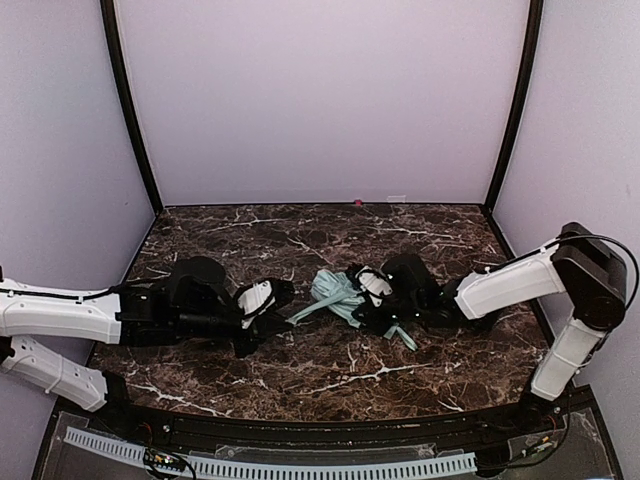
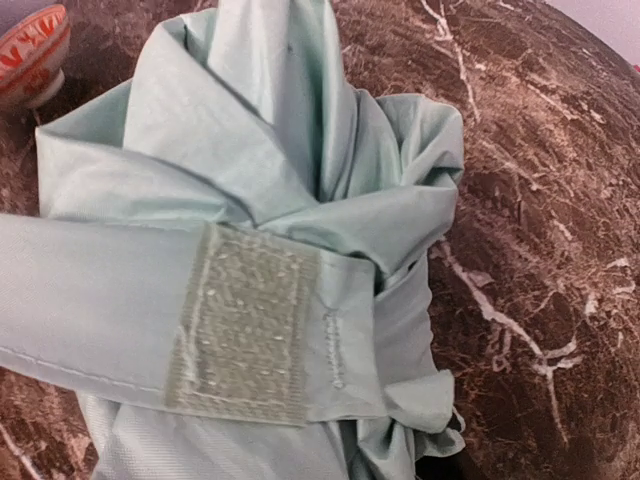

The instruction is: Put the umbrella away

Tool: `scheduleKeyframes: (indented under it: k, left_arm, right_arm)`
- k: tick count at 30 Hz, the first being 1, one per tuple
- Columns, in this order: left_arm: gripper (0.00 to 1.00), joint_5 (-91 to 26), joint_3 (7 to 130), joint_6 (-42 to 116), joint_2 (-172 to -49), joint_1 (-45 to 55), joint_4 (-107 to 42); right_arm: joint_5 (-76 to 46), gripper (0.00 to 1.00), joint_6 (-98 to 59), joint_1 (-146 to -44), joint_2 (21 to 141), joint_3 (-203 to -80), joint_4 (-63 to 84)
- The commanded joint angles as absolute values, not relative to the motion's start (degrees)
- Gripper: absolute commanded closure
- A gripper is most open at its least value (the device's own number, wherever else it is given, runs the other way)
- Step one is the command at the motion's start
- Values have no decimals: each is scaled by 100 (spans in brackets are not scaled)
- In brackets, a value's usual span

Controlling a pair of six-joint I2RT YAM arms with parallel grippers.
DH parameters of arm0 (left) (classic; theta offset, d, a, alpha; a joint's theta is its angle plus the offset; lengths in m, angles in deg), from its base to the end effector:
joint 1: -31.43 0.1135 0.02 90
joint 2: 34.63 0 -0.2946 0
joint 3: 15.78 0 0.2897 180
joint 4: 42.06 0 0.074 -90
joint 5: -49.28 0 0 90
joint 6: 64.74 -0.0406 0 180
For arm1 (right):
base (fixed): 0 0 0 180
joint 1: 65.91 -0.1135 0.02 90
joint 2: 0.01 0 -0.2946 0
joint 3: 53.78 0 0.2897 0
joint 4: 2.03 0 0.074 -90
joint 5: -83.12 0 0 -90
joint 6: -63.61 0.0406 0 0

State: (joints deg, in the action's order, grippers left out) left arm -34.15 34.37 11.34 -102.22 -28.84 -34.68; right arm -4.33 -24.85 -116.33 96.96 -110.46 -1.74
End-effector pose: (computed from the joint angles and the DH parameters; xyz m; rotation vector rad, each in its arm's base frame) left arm 0.1387 -0.2523 0.2510 1.3005 1.5948 -0.6259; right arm 0.2331 0.2792 0.1441 -0.9359 2.1166 0.4202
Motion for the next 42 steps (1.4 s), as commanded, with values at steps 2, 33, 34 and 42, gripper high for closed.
scheduleKeyframes:
  k: [2, 33, 34, 42]
  left_arm:
    - [100, -3156, 3100, 899, -9817, -3083, -3603]
    - [100, -7015, 2596, -4848, -13445, -3119, -10741]
    - [100, -7017, 2604, -4889, -13503, -3097, -10793]
    - [100, -7040, 2564, -4637, -13357, -3077, -10475]
  right_arm:
    - [-1481, 100, -1785, -10478, 8739, -11044, -255]
    - [-7031, 100, -3840, -10964, 7068, -13032, 2857]
    - [-7089, 100, -3921, -10981, 7050, -13022, 2982]
    - [-6325, 100, -3646, -11118, 7125, -12857, 3033]
